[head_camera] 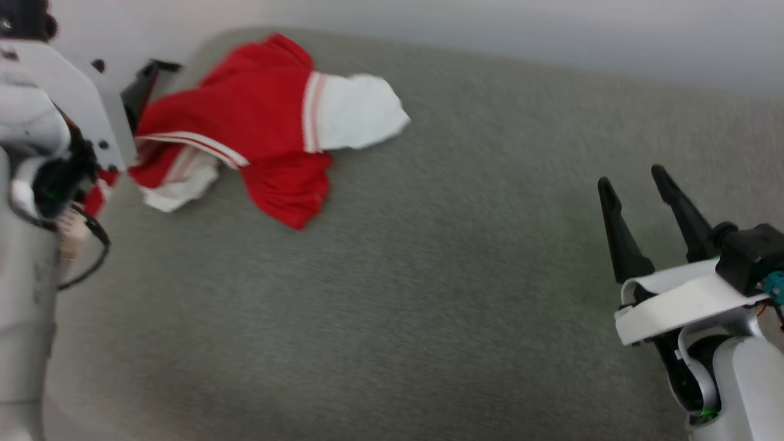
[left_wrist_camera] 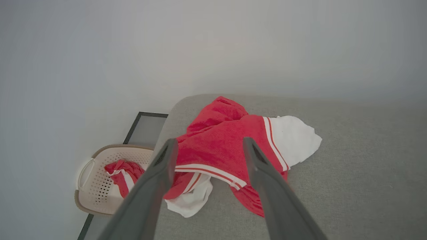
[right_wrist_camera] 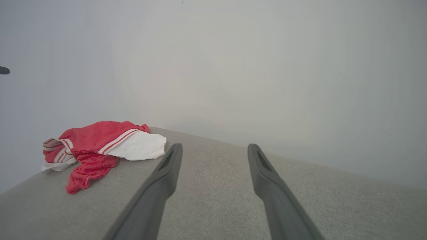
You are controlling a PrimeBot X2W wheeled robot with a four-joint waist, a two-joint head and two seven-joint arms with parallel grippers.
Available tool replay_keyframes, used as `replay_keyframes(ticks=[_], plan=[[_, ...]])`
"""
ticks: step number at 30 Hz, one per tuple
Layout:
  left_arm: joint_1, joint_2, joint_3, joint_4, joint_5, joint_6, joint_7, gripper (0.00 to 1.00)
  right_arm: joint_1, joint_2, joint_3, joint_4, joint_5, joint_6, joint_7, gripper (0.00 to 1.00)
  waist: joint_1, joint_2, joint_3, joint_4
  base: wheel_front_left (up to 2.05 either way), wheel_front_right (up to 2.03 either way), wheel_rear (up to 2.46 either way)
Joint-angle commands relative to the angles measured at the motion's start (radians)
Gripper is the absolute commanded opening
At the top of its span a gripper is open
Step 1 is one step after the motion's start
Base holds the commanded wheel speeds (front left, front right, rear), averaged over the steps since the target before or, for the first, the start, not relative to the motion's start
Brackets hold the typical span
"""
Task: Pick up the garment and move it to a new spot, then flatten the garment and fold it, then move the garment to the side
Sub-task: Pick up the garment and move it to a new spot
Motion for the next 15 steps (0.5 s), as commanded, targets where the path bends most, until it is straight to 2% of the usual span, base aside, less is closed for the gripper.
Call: replay_keyframes(ticks=[1, 5, 9, 15], plan=[[-0.056, 0.014, -0.022, 0.042, -0.008, -0.006, 0.032, 1.0, -0.033, -0.007, -0.001, -0.014, -0.009, 0.0, -0.002, 1.0, 0.0, 0.0, 0.246, -0.205, 0.0, 0.0, 0.0], [-0.13, 0.042, -0.05, 0.14, -0.015, -0.005, 0.09, 1.0, -0.059, -0.014, 0.002, -0.032, -0.011, 0.0, -0.002, 1.0, 0.0, 0.0, 0.312, -0.242, 0.0, 0.0, 0.0], [-0.18, 0.044, -0.07, 0.251, -0.015, -0.005, 0.14, 1.0, -0.077, -0.018, 0.007, -0.048, -0.012, 0.0, -0.005, 1.0, 0.0, 0.0, 0.361, -0.272, 0.0, 0.0, 0.0], [-0.212, 0.041, -0.091, 0.362, 0.005, 0.003, 0.156, 1.0, -0.088, -0.021, 0.008, -0.069, -0.016, 0.0, -0.002, 1.0, 0.0, 0.0, 0.404, -0.293, 0.0, 0.0, 0.0]])
